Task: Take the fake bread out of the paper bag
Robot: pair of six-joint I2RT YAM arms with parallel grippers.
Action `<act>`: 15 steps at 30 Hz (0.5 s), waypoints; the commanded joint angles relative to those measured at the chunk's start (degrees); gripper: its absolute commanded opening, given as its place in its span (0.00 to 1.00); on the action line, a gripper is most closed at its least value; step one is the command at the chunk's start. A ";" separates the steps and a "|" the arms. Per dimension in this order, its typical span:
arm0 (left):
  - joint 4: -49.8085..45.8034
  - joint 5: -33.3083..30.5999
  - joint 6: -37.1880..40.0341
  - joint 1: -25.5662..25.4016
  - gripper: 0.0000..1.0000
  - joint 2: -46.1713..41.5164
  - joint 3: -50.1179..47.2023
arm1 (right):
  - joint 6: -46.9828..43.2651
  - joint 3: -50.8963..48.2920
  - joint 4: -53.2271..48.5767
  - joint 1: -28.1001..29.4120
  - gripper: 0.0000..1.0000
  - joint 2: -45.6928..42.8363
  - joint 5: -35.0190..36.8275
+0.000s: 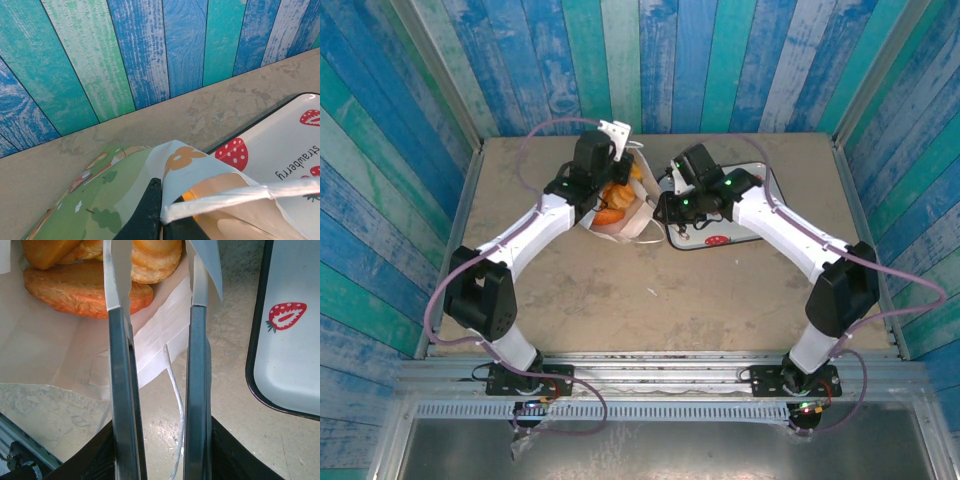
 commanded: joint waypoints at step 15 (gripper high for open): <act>4.38 0.58 -1.08 -1.36 0.02 2.48 1.79 | -1.67 4.89 0.72 -0.64 0.46 6.13 -3.80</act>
